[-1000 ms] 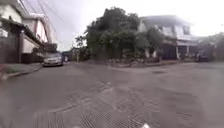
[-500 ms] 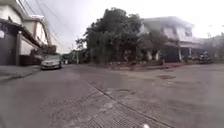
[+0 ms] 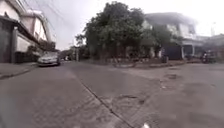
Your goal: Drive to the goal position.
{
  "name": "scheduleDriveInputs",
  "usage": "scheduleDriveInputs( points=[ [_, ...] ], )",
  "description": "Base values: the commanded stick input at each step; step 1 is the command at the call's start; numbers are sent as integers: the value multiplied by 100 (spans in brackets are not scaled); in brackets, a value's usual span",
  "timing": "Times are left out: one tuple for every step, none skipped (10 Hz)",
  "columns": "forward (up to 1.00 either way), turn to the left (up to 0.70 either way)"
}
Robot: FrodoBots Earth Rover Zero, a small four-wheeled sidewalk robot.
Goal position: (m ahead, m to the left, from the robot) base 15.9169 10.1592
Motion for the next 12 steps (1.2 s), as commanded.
scheduleDriveInputs(
  points=[
    [100,1],
    [100,1],
    [100,1],
    [100,1],
    [100,1],
    [100,1],
    [100,1],
    [100,1],
    [100,30],
    [100,41],
    [100,41],
    [100,41]
  ],
)
